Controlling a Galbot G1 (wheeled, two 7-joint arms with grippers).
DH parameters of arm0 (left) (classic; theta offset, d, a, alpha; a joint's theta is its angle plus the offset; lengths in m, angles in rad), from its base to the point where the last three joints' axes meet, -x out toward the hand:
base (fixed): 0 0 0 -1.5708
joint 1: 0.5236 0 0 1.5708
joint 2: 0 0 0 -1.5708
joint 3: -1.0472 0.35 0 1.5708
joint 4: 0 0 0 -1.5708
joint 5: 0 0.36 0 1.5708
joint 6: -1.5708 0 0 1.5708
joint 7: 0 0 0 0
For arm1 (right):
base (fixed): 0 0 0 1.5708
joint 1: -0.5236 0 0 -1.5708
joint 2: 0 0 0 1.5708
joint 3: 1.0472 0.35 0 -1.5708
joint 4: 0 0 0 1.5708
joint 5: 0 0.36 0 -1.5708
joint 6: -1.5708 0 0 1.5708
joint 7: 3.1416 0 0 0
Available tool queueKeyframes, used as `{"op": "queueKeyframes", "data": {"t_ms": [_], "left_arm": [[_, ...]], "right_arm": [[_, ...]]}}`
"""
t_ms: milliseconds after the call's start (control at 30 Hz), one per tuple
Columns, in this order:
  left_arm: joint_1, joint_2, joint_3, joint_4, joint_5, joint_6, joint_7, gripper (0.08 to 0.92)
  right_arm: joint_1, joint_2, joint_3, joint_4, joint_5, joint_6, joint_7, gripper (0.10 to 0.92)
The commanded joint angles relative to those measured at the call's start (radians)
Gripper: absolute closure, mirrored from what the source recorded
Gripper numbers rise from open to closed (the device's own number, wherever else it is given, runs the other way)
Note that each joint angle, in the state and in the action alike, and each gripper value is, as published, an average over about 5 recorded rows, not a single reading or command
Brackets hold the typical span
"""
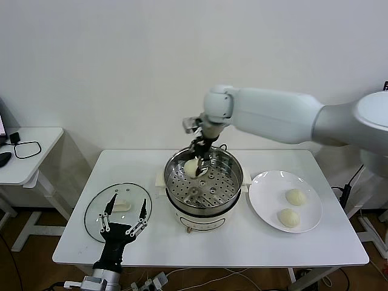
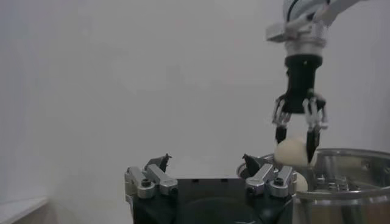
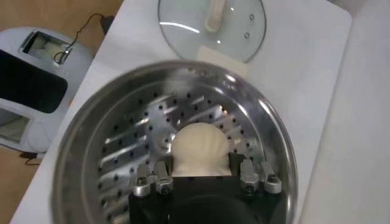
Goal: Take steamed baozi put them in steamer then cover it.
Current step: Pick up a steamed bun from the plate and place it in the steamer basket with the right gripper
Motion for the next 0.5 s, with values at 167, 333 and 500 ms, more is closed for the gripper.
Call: {"op": "queueKeyframes", "data": {"t_ms": [167,333,500], "left_arm": [[0.004,0.0,-0.011,0.002,0.0,-0.006,-0.001,0.177],[0.003,0.0,-0.011,0.004,0.0,-0.006,-0.002,0.177],[0.001,0.0,-0.012,0.005,-0.001,-0.005,-0.003,0.177]], "right_arm": [[-0.087,0.133,-0.031,-0.084,-0.013,-0.032,0.065,0.397],[-0.103,0.129,-0.031,-0.086,-0.034,-0.03,0.059,0.392],[-0.105,0.117,-0.026,-0.076,-0.039,-0.028,0.063,0.325]]}}
